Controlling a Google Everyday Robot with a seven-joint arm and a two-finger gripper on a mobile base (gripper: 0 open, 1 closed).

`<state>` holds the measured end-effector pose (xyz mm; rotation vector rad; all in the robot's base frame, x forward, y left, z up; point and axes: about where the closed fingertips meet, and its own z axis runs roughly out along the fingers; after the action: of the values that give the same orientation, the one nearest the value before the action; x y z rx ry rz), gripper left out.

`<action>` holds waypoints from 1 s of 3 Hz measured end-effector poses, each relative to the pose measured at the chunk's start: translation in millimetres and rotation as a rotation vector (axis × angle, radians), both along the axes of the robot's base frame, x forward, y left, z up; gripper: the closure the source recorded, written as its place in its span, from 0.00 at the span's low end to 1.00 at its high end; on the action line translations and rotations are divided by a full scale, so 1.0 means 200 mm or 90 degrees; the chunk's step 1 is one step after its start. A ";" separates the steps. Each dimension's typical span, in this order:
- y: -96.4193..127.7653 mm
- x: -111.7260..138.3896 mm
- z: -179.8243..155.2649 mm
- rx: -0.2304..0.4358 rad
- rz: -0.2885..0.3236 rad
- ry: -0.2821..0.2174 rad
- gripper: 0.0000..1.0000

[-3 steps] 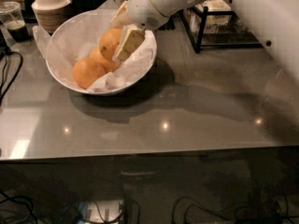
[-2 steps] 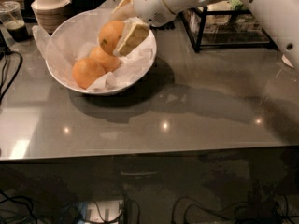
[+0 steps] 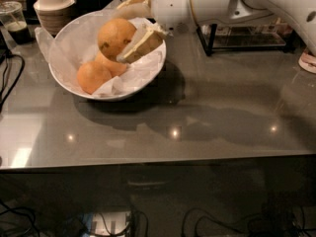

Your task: Pick orange from white bowl

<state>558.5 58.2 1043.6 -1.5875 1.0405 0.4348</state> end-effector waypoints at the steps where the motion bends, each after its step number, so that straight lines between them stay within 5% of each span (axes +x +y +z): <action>1: 0.03 -0.12 0.05 0.045 0.049 -0.009 1.00; 3: 0.10 -0.23 0.05 0.092 0.131 -0.006 1.00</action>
Offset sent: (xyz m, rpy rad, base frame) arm -0.0514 0.0132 0.0126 0.1808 -0.0127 0.2047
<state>512.9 78.7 1052.8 -1.5702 0.8232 0.6277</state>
